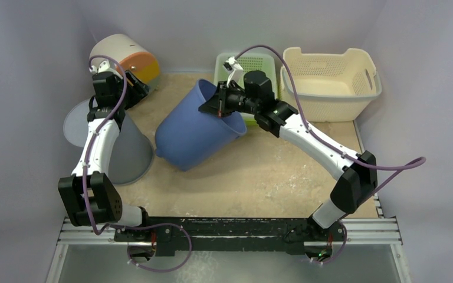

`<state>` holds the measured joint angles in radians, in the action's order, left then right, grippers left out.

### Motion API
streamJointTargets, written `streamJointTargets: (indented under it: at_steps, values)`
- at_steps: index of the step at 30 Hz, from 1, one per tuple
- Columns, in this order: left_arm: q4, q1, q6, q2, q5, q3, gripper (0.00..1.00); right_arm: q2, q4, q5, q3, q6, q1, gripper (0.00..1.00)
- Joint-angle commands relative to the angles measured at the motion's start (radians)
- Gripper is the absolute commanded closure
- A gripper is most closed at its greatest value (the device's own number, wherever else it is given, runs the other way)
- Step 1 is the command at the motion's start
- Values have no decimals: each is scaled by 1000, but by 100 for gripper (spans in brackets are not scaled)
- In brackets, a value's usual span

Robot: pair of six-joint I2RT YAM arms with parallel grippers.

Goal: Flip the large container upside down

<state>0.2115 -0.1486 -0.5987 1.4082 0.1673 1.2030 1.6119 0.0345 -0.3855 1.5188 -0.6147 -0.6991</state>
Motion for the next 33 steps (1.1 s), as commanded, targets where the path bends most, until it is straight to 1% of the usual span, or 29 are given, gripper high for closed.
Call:
streamJointTargets:
  at_steps: [1, 5, 10, 16, 20, 23, 26, 29, 31, 33]
  values:
    - [-27, -11, 4, 0, 8, 51, 39, -78, -46, 40, -93, -14, 3, 100]
    - [-26, -11, 8, 4, 10, 52, 39, -109, -17, -23, -210, -50, 3, 100]
    - [-22, -11, 18, 8, 9, 47, 39, -145, -127, -107, -393, -149, 11, 100]
    - [-27, -11, 16, 18, 15, 54, 39, -85, -111, -267, -447, -104, 24, 100]
    - [-35, -12, 7, 26, 21, 59, 39, -71, -189, -379, -538, -139, 24, 100]
    - [-34, -11, 5, 26, 26, 63, 39, -100, -224, -405, -626, -180, 25, 100]
    - [-30, -12, 7, 22, 26, 64, 39, -115, -221, -378, -683, -196, 33, 99]
    - [-29, -11, 7, 16, 25, 58, 39, -115, -213, -371, -723, -198, 52, 94]
    - [-30, -11, 7, 15, 27, 55, 39, -117, -171, -350, -737, -181, 73, 86]
    - [-30, -11, 7, 12, 27, 52, 39, -127, -133, -317, -753, -165, 99, 76]
